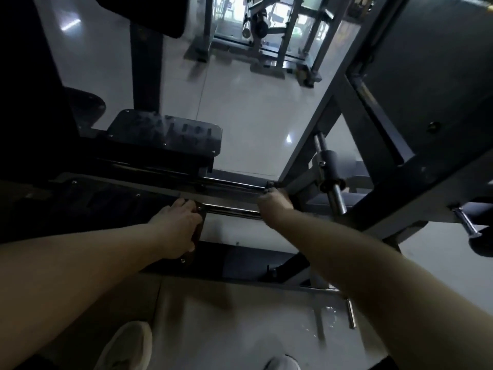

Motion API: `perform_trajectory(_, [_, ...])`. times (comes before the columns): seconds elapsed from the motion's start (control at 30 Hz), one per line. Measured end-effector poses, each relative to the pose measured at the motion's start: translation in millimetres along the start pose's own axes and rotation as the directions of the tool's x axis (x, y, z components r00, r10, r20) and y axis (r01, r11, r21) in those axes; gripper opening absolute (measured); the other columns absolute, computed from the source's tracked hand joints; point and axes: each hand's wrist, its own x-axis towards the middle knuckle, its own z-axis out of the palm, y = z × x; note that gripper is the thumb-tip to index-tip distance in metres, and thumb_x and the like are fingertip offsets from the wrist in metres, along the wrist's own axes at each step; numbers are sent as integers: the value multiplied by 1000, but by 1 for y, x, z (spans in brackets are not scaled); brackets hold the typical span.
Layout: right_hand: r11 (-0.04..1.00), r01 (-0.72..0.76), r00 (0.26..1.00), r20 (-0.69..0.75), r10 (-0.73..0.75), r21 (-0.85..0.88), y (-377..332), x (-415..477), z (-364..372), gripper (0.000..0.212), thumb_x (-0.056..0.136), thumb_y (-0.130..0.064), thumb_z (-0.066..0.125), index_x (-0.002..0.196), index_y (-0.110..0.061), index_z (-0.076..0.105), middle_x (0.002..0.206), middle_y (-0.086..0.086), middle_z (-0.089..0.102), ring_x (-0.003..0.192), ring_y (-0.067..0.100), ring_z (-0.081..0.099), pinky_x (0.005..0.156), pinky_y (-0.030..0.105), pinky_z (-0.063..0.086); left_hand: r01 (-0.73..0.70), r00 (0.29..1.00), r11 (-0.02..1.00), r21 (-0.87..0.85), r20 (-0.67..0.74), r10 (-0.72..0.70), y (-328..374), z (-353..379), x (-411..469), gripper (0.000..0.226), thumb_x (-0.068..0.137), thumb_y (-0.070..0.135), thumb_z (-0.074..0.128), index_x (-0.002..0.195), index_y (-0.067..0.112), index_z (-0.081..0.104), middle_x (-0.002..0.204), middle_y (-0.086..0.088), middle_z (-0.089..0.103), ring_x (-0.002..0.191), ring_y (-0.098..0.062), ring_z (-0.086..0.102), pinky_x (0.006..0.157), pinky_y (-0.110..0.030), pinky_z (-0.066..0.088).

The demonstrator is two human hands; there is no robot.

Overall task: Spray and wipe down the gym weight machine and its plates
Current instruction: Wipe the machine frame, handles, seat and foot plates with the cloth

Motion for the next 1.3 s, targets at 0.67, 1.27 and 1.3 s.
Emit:
perform_trajectory(0.67, [838,326,945,-145,-292,438,-104,11,32,69,88,-16,62,153,-26,43,159,4,37,141,34,37,114,49,36,-4,1000,999,-32,-4,4,-6,1,-4,71,90,43,71,152,29,39,154,2,30,141,-22,28,117,-40,32])
perform_trajectory(1.27, [937,-75,974,-176,142,340,6,42,-26,27,86,-6,61,111,-16,55,114,12,61,106,33,61,79,38,49,-80,996,994,-70,-39,77,-15,0,-4,64,89,45,71,147,28,46,155,2,31,141,-22,29,115,-41,30])
perform_trajectory(1.3, [913,-43,967,-213,141,405,8,52,-21,27,85,-4,61,107,-17,52,110,12,61,102,34,61,76,37,48,-79,996,995,-63,-41,77,-16,1,-4,64,91,45,69,148,28,45,156,2,30,142,-23,28,116,-41,30])
